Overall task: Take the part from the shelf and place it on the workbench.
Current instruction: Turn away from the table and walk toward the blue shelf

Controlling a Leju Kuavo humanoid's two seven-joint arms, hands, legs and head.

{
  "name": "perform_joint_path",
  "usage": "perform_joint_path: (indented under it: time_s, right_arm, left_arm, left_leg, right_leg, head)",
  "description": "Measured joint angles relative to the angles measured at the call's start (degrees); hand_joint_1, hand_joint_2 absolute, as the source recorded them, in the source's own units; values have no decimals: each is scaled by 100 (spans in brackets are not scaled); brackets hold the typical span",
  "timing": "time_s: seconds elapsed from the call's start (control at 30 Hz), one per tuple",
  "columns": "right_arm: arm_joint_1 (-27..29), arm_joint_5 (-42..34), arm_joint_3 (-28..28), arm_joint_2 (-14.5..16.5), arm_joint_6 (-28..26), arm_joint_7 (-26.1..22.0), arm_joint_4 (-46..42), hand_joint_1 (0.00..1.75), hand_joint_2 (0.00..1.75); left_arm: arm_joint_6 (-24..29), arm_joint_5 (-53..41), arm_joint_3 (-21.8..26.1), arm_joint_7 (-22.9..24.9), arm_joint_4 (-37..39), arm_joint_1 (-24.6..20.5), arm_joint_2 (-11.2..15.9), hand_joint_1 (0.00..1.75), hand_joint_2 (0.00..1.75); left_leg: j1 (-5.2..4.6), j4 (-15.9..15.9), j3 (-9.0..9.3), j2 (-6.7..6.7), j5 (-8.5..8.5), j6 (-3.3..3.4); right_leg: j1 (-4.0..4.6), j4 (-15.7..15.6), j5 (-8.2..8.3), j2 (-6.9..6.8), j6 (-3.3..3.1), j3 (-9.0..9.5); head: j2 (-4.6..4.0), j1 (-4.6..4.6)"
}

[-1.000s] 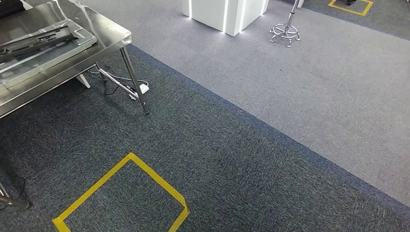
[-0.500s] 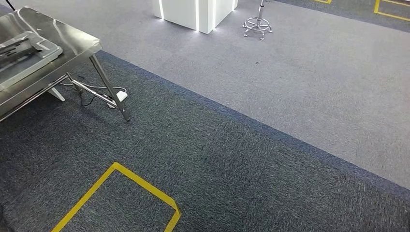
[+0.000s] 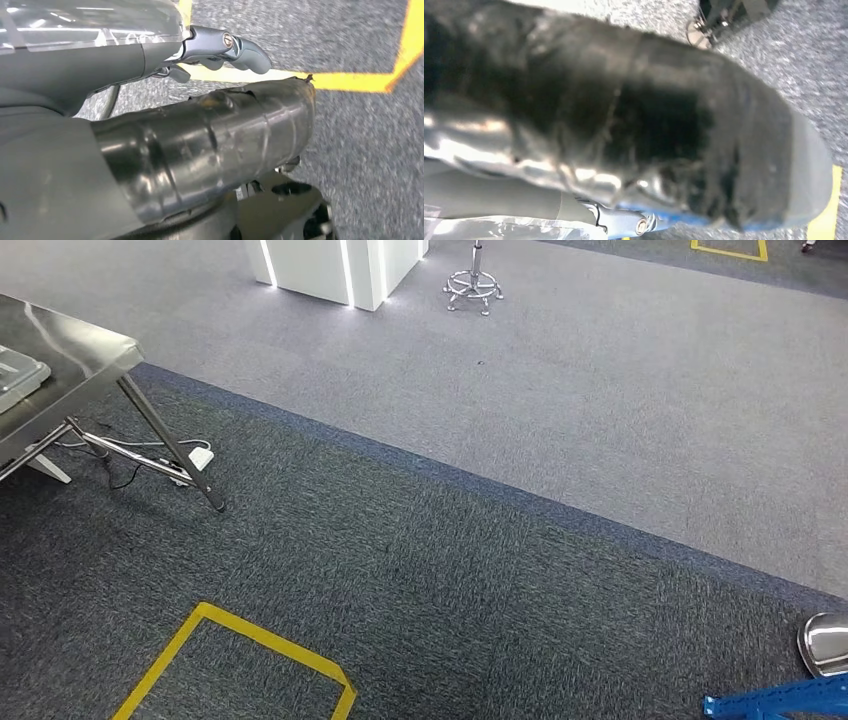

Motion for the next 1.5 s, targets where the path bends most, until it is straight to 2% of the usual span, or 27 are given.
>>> perform_joint_path:
  time_s: [0.07,0.13,0.2,0.23,0.27,0.33,0.4,0.5,0.57,0.6,0.67,0.73,0.77,0.8,0.87,0.9,0.97,1.0,1.07,1.13,1.2,1.23,1.27,1.33,1.4,1.47,1.5]
  right_arm:
    - [7,10,0,6,-1,8,1,0,0]
    - [-4,28,1,6,0,20,2,0,0]
    - [-9,54,2,6,1,34,2,0,0]
    - [-5,67,2,6,2,40,2,0,0]
    - [1,78,2,6,2,46,2,0,0]
    - [10,89,2,6,3,53,2,0,0]
    - [6,95,2,8,3,56,2,0,0]
    - [11,100,2,10,3,57,2,0,0]
    - [14,100,2,12,3,58,2,0,0]
    - [9,100,2,13,3,58,1,0,0]
    - [1,100,2,14,3,58,0,0,0]
    - [3,100,2,15,4,59,0,0,0]
    - [5,100,2,15,5,60,0,0,0]
    - [5,100,2,17,5,62,0,0,0]
    - [1,101,2,22,5,68,1,0,0]
    - [-3,102,2,26,5,72,1,0,0]
    - [5,102,2,28,5,79,2,0,0]
    - [15,102,2,30,4,83,2,0,0]
    - [29,102,2,34,4,88,2,0,0]
    - [20,104,3,36,6,89,2,0,0]
    - [11,117,4,37,13,89,2,0,0]
    - [12,128,5,36,21,89,2,0,0]
    - [15,143,7,36,31,90,2,0,0]
    - [22,172,10,34,55,94,2,0,0]
    - [18,197,20,34,75,100,2,0,0]
    - [14,208,30,34,83,104,2,0,0]
    - [17,209,33,34,84,107,2,0,0]
  left_arm:
    - [0,-1,2,1,0,-2,-9,0,0]
    - [-4,-2,5,1,0,6,-14,0,0]
    - [-8,-3,10,4,0,19,-14,0,0]
    - [-9,-4,13,6,0,23,-14,0,0]
    - [-9,-5,14,7,0,20,-14,0,0]
    - [-9,-9,15,8,0,14,-15,0,0]
    - [-8,-14,15,8,0,10,-15,0,0]
    - [-7,-17,17,10,0,-11,-16,0,0]
    - [-7,-17,17,10,0,-19,-17,0,0]
    - [-7,-17,18,10,0,-15,-16,0,0]
    - [-7,-17,21,12,0,3,-16,0,0]
    - [-7,-18,23,19,0,25,-16,0,0]
    - [-7,-18,23,22,0,29,-16,0,0]
    - [-7,-18,23,25,0,31,-16,0,0]
    - [-7,-18,26,26,0,35,-14,0,0]
    - [-6,-18,28,26,0,37,-13,0,0]
    - [-4,-18,32,27,0,26,-9,0,0]
    - [-3,-18,33,27,0,16,-8,0,0]
    - [-1,-20,34,27,0,7,-7,0,0]
    - [0,-23,35,27,0,18,-8,0,0]
    - [-1,-24,37,27,0,34,-7,0,0]
    - [-1,-25,38,27,0,37,-7,0,0]
    - [-1,-25,39,26,0,35,-7,0,0]
    - [-2,-26,40,25,0,24,-8,0,0]
    - [-2,-30,42,22,0,18,-10,0,0]
    - [-2,-36,44,16,0,5,-12,0,0]
    - [-2,-38,45,13,0,-7,-13,0,0]
  left_leg:
    - [16,-78,28,125,50,98]
    - [9,-114,35,260,65,158]
    - [-6,-113,32,409,56,168]
    - [-10,-112,35,479,49,165]
    - [-11,-111,43,540,41,156]
    - [-13,-108,76,644,18,123]
    - [-30,-97,105,725,-18,61]
    - [-30,-97,146,814,-50,-49]
    - [-8,53,106,662,-179,-115]
    - [2,280,8,536,-332,-140]
    - [12,1024,-338,342,-721,-165]
    - [13,1538,-598,307,-847,-171]
    - [13,1487,-589,301,-732,-166]
    - [15,1219,-478,277,-527,-156]
    - [24,443,-150,99,-140,-127]
    - [24,178,-40,11,-49,-110]
    - [4,14,27,-52,-40,-70]
    - [1,1,35,-7,-23,-34]
    - [6,-56,67,104,21,52]
    - [3,-97,73,240,47,117]
    - [-16,-98,63,388,38,139]
    - [-22,-96,64,461,30,141]
    - [-25,-94,67,526,21,139]
    - [-25,-86,93,634,-5,119]
    - [-45,-70,119,722,-47,66]
    - [-67,-63,142,798,-81,-2]
    - [-68,-66,161,835,-92,-35]
  right_leg:
    - [13,195,-136,-193,43,-94]
    - [16,814,-485,-464,70,-395]
    - [-10,1474,-740,-545,106,-725]
    - [-23,1564,-718,-561,119,-769]
    - [-34,1434,-594,-582,126,-698]
    - [-36,633,-216,-741,109,-274]
    - [-2,12,-14,-885,58,46]
    - [35,-79,4,-801,-36,75]
    - [12,-126,42,-715,-112,89]
    - [-2,-147,60,-670,-145,96]
    - [9,-148,67,-576,-179,81]
    - [22,-133,65,-452,-187,73]
    - [24,-121,63,-382,-185,73]
    - [23,-106,59,-311,-179,75]
    - [25,-58,39,-177,-147,62]
    - [27,-35,33,-121,-121,45]
    - [25,-18,36,-29,-53,10]
    - [17,-25,44,6,-15,1]
    - [7,75,-29,-133,37,-47]
    - [3,582,-335,-417,77,-289]
    - [-10,1330,-672,-539,119,-662]
    - [-20,1546,-716,-554,133,-767]
    - [-27,1550,-649,-568,141,-765]
    - [-30,968,-297,-648,134,-450]
    - [0,261,-58,-845,78,-83]
    - [44,8,-33,-918,5,32]
    - [52,1,-21,-859,-30,27]
  head:
    - [0,7]
    - [0,14]
    - [0,13]
    - [0,12]
    - [0,14]
    - [0,14]
    - [0,11]
    - [0,10]
    - [0,7]
    - [0,6]
    - [0,5]
    - [0,4]
    - [0,4]
    - [0,4]
    - [0,5]
    - [0,5]
    - [1,5]
    - [1,5]
    - [1,8]
    - [1,12]
    - [0,13]
    - [0,14]
    - [0,13]
    - [0,14]
    - [0,13]
    - [0,10]
    - [0,9]
